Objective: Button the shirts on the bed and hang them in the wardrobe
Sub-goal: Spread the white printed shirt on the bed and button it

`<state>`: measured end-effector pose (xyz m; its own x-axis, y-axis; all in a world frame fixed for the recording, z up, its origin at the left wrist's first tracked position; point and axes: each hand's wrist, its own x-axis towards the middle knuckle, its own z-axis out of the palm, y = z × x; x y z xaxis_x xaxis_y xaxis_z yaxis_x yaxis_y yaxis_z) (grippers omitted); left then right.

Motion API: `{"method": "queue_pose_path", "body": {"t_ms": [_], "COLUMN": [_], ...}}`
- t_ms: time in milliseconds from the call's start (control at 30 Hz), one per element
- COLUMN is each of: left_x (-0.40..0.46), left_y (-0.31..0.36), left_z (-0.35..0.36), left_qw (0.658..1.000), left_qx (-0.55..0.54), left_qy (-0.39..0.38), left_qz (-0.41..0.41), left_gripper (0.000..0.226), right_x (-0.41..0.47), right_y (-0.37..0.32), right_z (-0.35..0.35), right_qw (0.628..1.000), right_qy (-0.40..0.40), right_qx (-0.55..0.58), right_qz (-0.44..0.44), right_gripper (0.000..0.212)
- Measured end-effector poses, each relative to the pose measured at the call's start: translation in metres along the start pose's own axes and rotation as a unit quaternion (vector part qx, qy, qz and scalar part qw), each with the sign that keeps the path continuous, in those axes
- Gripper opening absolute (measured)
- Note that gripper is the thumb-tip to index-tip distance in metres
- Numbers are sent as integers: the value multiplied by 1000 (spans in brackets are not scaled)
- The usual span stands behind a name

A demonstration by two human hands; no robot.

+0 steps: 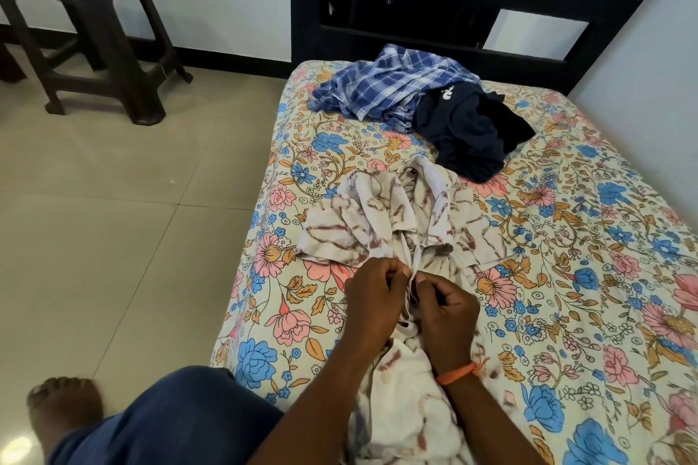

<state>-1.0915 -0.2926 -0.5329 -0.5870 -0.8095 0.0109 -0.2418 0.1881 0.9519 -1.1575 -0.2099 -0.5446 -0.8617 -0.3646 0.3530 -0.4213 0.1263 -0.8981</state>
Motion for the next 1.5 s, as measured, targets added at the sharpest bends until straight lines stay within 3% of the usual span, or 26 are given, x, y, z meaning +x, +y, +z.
{"method": "queue_pose_path", "body": {"t_ms": [267,533,733,867,1100,1333,1500], "left_x": [8,3,12,15,15,17,10], "left_y": [-2,11,5,1,0,-4,-2], "left_z": [-6,-14,-11,-15,-7,-6,0], "left_qw": [999,998,999,990,995,993,998], "left_qx": [-1,-49,-45,-124,-90,-109,-57], "left_qy": [-38,-26,-22,-47,-35,-30,3], "left_qz": [1,23,-13,-50,-36,-38,-37], "left_gripper": [16,15,9,7,22,45,22], "right_x": [2,1,-1,0,2,6,6], "right_y": [4,-1,-1,-2,-8,1,4], "right_z": [-2,4,5,4,0,0,1], "right_qw": [997,999,999,998,995,993,994], "right_qy": [-27,-9,-19,-22,-30,-52,-37], "right_qx": [13,-25,-27,-6,49,28,12], "right_qz": [66,41,28,50,78,107,101], "right_gripper": [7,5,7,6,11,14,13]}}
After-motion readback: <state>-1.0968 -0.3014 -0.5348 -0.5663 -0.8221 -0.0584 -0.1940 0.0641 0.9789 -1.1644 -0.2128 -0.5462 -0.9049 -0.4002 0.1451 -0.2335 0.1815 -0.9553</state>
